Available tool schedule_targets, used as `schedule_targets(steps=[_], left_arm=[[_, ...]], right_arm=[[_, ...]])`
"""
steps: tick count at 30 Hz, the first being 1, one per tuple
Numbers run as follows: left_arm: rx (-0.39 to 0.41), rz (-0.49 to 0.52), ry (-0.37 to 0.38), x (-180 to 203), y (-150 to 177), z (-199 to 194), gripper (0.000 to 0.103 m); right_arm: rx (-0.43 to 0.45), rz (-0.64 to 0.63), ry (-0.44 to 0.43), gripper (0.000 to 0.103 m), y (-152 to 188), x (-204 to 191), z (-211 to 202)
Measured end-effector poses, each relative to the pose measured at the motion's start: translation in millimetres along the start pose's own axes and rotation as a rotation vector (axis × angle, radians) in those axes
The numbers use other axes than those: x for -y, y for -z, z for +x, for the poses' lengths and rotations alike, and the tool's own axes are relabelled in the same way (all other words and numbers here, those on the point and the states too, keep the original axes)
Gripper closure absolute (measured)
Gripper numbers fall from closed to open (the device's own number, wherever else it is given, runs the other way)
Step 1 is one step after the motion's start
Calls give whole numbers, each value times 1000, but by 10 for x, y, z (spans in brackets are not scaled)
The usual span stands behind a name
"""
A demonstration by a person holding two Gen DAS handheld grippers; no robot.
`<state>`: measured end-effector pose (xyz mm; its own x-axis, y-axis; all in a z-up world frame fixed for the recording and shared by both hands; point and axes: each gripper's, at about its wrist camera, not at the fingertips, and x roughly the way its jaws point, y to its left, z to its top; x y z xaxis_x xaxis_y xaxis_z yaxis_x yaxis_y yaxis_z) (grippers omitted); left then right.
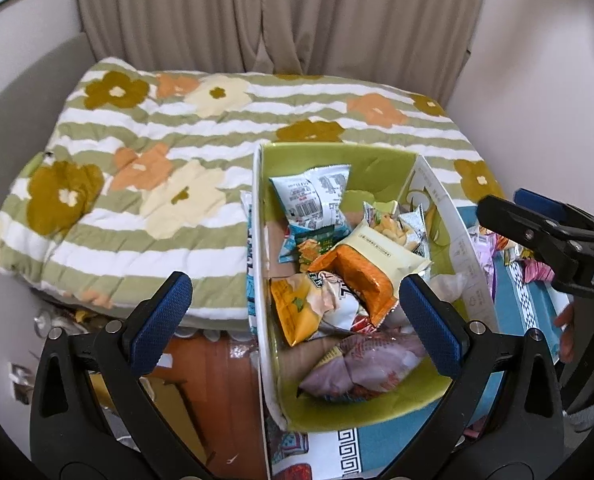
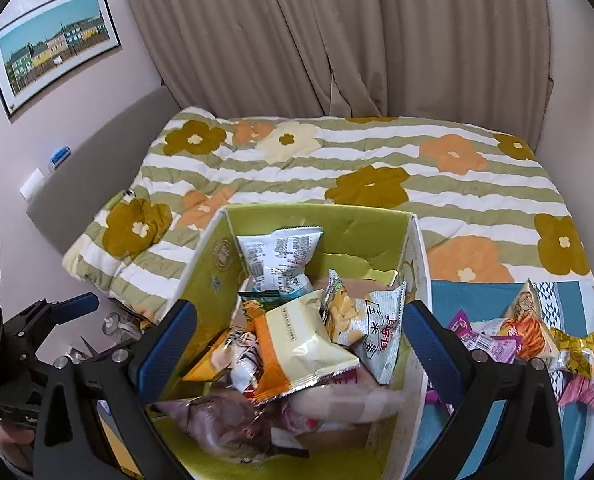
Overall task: Organize snacks
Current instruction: 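Move both grippers back toward the purple bag and fries bag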
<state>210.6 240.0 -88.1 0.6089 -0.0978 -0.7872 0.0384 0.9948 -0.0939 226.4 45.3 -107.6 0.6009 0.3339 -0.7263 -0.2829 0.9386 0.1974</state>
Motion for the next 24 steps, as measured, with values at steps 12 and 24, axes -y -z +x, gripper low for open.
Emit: schedule_targets(steps=[12, 24], left_arm=[[77, -19, -19, 732, 306, -520, 0], [100, 21, 42, 2028, 581, -541, 0]], right_arm=[[84, -35, 15, 1, 315, 299, -835], [108, 4, 59, 0, 768, 1321, -1501]])
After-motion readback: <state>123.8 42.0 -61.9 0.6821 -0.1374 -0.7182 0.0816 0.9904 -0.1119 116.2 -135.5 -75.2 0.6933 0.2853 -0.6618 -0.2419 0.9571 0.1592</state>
